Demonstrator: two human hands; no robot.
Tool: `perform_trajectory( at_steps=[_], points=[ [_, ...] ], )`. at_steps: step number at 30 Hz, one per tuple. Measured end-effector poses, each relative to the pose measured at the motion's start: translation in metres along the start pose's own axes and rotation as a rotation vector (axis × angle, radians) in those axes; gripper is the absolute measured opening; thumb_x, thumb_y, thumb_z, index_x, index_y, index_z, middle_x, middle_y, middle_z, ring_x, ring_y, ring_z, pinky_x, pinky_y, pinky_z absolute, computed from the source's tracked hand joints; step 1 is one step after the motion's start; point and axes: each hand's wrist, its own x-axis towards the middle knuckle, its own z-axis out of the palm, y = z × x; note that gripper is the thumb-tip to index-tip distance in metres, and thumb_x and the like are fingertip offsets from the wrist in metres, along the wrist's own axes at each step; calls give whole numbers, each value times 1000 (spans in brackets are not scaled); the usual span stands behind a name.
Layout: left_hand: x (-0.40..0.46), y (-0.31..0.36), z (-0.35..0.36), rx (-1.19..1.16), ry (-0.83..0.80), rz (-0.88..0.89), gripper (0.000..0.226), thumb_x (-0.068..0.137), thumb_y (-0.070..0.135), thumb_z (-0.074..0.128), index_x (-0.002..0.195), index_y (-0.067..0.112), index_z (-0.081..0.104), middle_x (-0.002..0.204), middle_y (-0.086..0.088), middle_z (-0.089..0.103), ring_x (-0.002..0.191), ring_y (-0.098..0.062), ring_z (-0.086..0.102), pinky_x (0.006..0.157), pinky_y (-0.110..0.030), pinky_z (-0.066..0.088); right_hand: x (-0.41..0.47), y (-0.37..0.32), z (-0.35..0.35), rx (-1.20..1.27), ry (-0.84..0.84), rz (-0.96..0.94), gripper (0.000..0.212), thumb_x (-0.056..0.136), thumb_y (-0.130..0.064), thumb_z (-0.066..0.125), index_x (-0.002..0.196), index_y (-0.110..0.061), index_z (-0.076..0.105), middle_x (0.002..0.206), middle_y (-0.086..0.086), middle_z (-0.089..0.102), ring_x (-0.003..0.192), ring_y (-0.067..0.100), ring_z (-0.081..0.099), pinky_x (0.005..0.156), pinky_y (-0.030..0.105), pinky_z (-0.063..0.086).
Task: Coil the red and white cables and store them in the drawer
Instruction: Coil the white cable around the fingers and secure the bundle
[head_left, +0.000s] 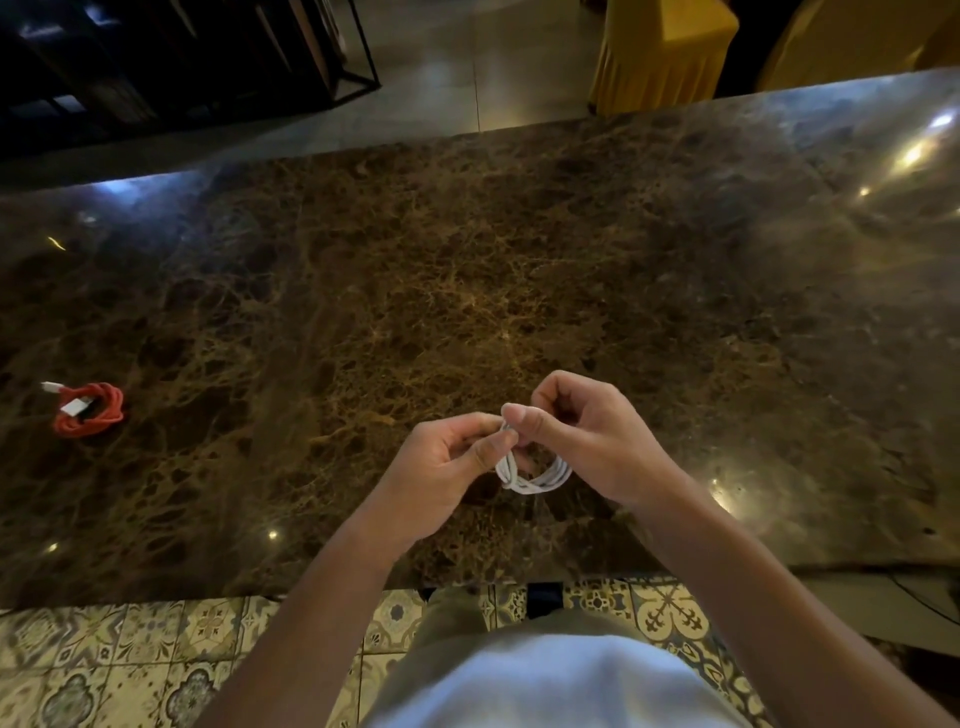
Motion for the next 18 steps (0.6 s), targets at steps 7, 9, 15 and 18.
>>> perform_trajectory(
  at_steps=[7, 9, 15, 18],
  points=[
    [-11, 4, -5, -57, -15, -32, 38, 98, 19, 63, 135, 15, 64, 113, 4, 79, 109, -9, 73, 92, -21, 54, 1, -2, 5, 90, 97, 61, 49, 85, -53, 71, 88, -4, 67, 75, 12, 71, 61, 31, 61, 58, 45, 51],
    [-13, 3, -8, -40, 51, -18, 37, 97, 15, 64, 135, 16, 65, 114, 4, 79, 110, -11, 73, 92, -20, 55, 5, -2, 7, 98, 87, 73, 50, 85, -54, 69, 91, -4, 67, 81, 21, 71, 65, 40, 62, 60, 53, 53],
    [-28, -3, -26, -82, 335, -22, 34, 96, 13, 69, 129, 12, 71, 106, -4, 82, 107, -15, 76, 95, -24, 57, 19, -8, 28, 158, -54, 86, 43, 91, -47, 67, 95, -5, 64, 78, 18, 69, 66, 28, 64, 63, 49, 56],
    [-43, -7, -44, -87, 420, -45, 31, 96, 14, 69, 127, 13, 72, 106, -2, 82, 108, -15, 76, 96, -25, 57, 35, -16, 49, 153, -193, 127, 21, 102, -26, 63, 95, -6, 63, 76, 8, 70, 67, 21, 68, 63, 40, 57]
  ],
)
